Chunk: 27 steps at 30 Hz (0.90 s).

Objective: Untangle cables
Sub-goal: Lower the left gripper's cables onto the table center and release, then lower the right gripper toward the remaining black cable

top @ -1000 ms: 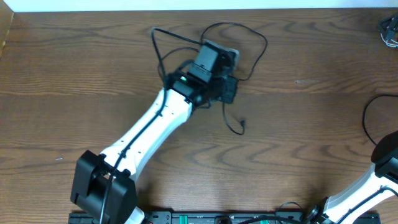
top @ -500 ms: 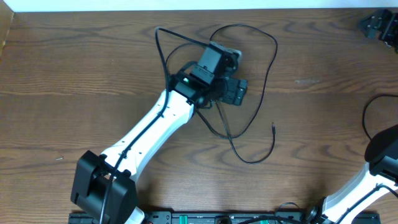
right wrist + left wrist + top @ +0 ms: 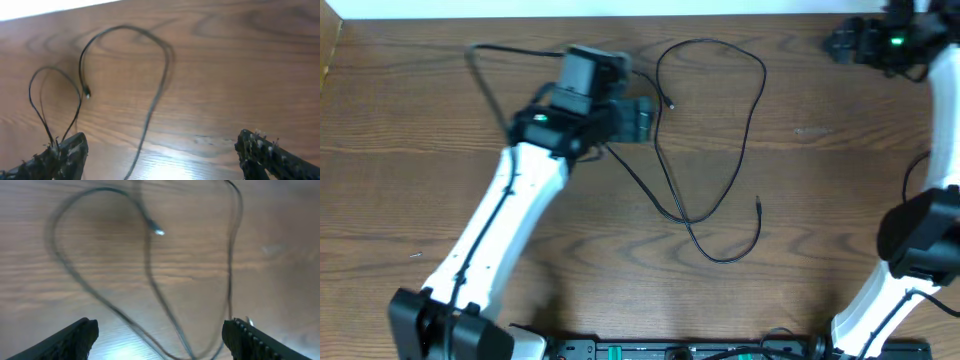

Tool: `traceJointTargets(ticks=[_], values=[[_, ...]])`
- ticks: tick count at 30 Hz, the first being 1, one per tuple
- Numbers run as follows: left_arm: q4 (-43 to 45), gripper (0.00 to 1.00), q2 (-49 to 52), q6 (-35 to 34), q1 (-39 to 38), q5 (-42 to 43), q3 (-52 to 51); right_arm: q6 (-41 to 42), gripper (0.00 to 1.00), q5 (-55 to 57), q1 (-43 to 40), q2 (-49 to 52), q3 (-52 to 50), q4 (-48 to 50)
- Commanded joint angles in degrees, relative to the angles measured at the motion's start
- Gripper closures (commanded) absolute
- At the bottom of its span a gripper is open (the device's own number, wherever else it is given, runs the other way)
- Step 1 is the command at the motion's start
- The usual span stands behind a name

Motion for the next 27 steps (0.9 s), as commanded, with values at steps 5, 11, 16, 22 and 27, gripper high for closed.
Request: traceJointTargets(ticks=[5,11,16,22,27], values=[[-2.73,0.14,-0.42,-3.67,7.93,-0.33,0.46,0.55,0.12,7.32,9.27,1.70,0.35,1.60],[-2.73,0.15,-0.42,-3.67,11.28,-0.33,0.46,3.87,0.18,10.84,16.96,3.96,0.37,7.04],[-2.73,0.15,-0.42,-3.65,12.55,-0.35,0.46,5.09,0.21,12.96,21.62,5.40,0.57,15.30],[-3.02,0.14,-0.42,-3.65,12.52,-0.50,0.46,5.22,0.22,18.49,25.55,8.92,0.55,23.74],[-4.07,0.15,-0.42,-3.63,12.52,-0.52,0.46,6.58,0.28,18.16,27.45,15.04,0.55,29.40]])
